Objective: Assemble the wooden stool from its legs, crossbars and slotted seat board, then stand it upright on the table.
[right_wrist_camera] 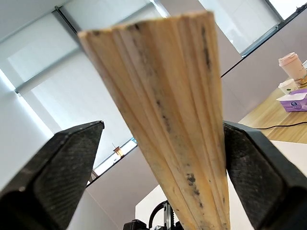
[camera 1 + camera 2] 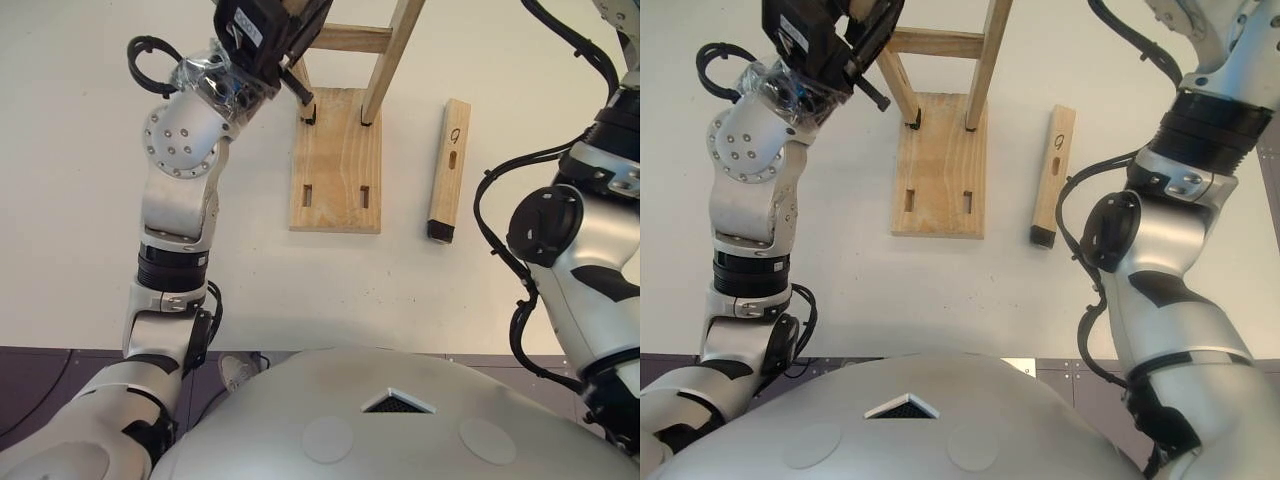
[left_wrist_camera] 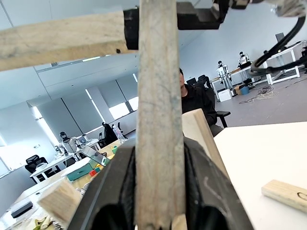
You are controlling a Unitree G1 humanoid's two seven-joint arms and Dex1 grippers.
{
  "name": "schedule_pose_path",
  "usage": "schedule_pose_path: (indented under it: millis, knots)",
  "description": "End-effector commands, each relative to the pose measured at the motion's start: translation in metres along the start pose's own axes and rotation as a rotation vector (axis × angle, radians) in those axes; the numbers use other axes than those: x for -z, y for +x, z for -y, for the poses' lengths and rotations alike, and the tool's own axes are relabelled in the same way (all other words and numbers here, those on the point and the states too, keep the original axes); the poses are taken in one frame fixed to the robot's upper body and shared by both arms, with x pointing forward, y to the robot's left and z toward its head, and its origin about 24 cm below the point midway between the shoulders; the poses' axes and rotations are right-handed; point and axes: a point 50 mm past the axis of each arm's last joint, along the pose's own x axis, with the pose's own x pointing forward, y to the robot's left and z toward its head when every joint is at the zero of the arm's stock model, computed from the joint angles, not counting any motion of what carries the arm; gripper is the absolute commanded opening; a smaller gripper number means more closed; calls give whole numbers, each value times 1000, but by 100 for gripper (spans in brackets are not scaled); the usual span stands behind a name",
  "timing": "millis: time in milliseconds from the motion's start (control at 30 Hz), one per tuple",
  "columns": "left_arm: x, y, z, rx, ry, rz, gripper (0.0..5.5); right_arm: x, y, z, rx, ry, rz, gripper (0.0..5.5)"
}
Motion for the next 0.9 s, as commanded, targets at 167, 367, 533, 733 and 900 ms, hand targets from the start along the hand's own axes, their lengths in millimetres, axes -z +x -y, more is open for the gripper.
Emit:
schedule_pose_path:
  millis: [167, 367, 533, 733, 900]
  knots:
    - [16, -5, 3, -6, 47, -59, 99, -13, 0, -9, -21, -4, -2, 309]
    - [17, -5, -1, -26, 98, -80, 99, -13, -5, -8, 2, -25, -10, 264]
    - [15, -6, 1, -12, 104, -61, 137, -8, -8, 1, 52, -28, 4, 251]
    - [18, -10, 2, 8, 104, -79, 214, -20, -13, -1, 33, -55, 109, 219]
    - [36, -29, -8, 3, 100, -200, 268, -35, -32, -13, -40, -186, 172, 213]
